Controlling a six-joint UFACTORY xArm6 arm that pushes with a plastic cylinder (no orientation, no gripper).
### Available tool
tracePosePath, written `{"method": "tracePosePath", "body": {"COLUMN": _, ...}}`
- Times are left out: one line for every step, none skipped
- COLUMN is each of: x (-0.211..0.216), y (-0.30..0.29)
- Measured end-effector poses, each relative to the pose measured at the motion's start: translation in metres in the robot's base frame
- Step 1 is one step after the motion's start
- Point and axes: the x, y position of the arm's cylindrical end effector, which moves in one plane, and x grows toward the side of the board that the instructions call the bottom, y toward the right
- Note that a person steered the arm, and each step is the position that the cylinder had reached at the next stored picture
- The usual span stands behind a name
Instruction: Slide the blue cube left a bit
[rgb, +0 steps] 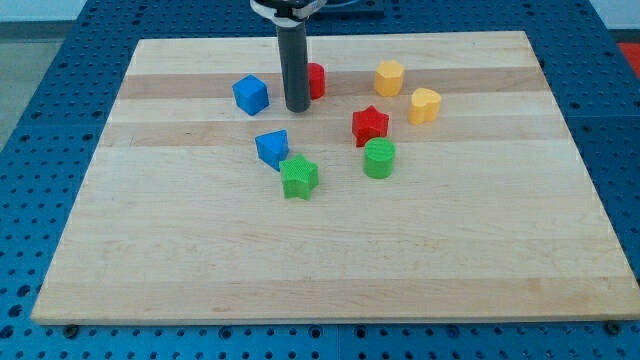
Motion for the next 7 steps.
{"method": "tracePosePath", "body": {"x": -0.007, "y": 0.0}}
{"method": "tracePosePath", "body": {"x": -0.017, "y": 0.0}}
{"method": "tracePosePath", "body": {"x": -0.02, "y": 0.0}}
{"method": "tracePosePath", "body": {"x": -0.02, "y": 0.0}}
{"method": "tracePosePath", "body": {"x": -0.02, "y": -0.01}}
{"method": "tracePosePath", "body": {"x": -0.018, "y": -0.042}}
{"method": "tracePosePath", "body": {"x": -0.014, "y": -0.068}}
